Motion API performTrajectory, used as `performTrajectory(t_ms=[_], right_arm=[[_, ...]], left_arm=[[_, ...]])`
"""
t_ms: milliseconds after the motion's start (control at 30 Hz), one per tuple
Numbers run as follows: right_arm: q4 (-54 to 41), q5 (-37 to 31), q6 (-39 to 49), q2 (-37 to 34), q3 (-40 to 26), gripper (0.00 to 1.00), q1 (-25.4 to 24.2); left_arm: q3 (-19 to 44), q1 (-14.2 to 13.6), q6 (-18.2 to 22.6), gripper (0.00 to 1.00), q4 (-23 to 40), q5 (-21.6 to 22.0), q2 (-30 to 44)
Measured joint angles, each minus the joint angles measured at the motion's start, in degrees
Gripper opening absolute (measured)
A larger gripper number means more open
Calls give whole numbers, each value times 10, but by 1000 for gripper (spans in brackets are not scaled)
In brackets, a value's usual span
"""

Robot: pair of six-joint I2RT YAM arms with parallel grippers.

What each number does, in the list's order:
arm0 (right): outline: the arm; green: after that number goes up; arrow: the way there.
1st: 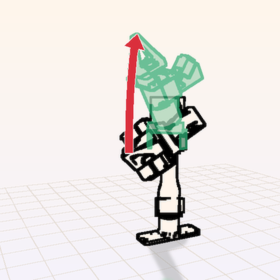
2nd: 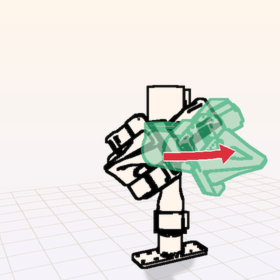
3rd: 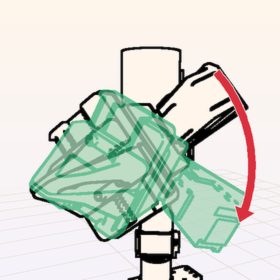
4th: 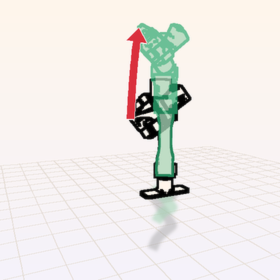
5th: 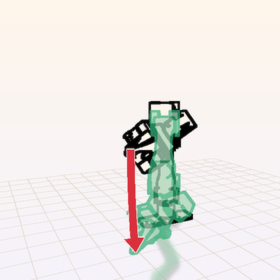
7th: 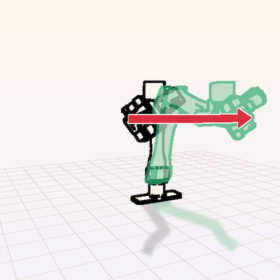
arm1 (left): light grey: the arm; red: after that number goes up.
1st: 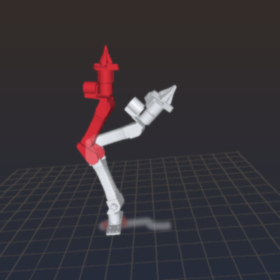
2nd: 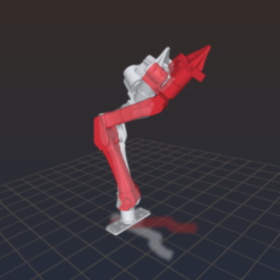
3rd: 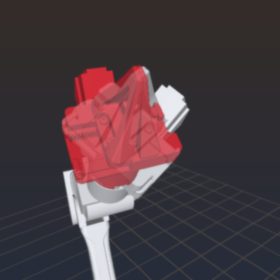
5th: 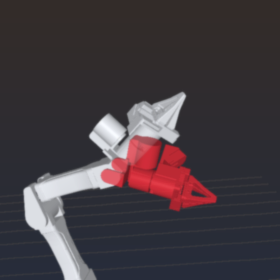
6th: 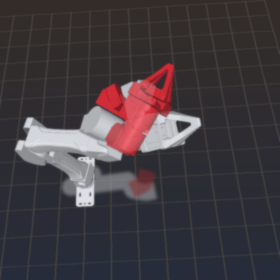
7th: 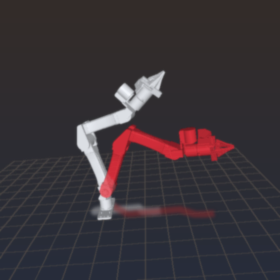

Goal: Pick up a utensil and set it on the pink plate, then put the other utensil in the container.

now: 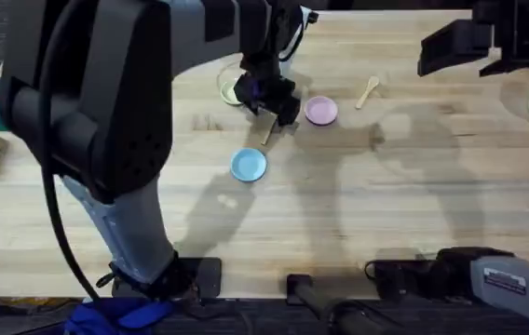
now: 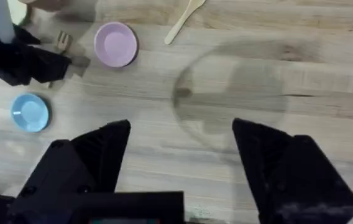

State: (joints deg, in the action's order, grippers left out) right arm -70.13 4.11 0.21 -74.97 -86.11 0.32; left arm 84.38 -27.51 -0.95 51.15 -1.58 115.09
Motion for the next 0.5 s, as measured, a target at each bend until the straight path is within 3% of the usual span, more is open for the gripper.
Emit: performTrajectory(t_ms=[300, 433, 500], right_arm=[[0, 0, 0, 0, 0, 997, 0], [0, 0, 0, 0, 0, 995, 0], [0, 0, 0, 0, 0, 995, 0]], left_arm=[[0, 0, -1, 281, -5, -4, 0], [1, -2, -1, 64, -6, -14, 0], [1, -3, -1, 50, -6, -14, 0]])
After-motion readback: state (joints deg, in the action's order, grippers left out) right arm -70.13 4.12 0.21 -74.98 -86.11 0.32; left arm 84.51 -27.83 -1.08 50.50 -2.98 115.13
